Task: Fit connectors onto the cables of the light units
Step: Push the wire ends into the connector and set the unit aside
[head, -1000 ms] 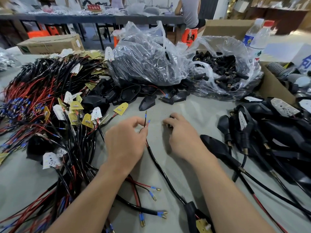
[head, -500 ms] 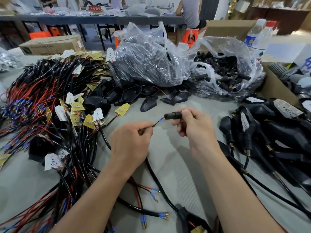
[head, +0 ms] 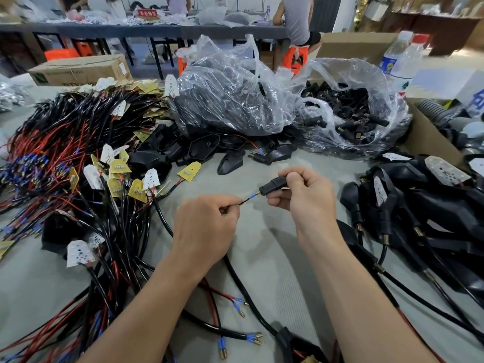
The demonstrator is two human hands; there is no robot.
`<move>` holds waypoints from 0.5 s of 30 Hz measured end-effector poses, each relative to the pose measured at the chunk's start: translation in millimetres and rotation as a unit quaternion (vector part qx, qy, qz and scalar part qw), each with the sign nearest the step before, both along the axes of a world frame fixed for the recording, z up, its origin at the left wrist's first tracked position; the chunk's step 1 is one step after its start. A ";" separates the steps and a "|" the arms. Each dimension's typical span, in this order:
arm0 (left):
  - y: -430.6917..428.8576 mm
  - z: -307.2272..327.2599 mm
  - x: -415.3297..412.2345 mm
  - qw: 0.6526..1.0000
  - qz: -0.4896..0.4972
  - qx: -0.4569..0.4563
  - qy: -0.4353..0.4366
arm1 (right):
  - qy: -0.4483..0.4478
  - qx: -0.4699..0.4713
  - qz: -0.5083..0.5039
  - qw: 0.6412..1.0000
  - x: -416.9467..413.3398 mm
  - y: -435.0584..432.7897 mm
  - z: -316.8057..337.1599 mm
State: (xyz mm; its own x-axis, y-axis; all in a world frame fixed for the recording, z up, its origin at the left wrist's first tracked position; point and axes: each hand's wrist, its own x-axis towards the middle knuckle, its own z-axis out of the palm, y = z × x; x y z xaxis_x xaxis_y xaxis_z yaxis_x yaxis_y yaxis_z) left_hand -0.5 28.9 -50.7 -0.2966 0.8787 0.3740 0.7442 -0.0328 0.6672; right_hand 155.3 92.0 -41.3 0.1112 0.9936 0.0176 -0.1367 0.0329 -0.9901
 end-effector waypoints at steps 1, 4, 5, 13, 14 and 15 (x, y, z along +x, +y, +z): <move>0.3 -0.2 -0.2 1.000 -0.001 -0.002 0.000 | -0.005 0.002 0.004 1.000 -0.1 -0.5 0.2; 0.9 -1.9 -1.1 1.000 -0.002 0.002 0.007 | -0.031 0.017 0.019 0.999 -3.6 -3.0 -0.4; 1.4 -2.4 -1.4 1.000 0.000 0.005 0.012 | -0.042 0.023 0.023 0.999 -4.8 -3.5 -0.6; 3.2 -2.5 -1.4 0.998 0.007 0.002 -0.056 | -0.108 0.053 0.012 0.993 -3.0 -4.2 -0.1; 2.8 -1.8 -0.7 0.998 -0.005 0.004 -0.064 | -0.094 0.040 0.031 0.994 -5.9 -5.5 -0.2; 1.9 -1.0 0.1 0.998 -0.017 0.006 -0.066 | -0.083 0.025 0.051 0.995 -9.4 -7.1 -0.7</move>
State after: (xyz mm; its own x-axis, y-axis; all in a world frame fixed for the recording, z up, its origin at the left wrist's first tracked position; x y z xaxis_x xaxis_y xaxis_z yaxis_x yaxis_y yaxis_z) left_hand -0.3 30.9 -51.7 -0.3139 0.8851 0.3436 0.6487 -0.0643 0.7583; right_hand 145.9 84.8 -42.0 0.0021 0.9971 0.0763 0.0237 0.0763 -0.9968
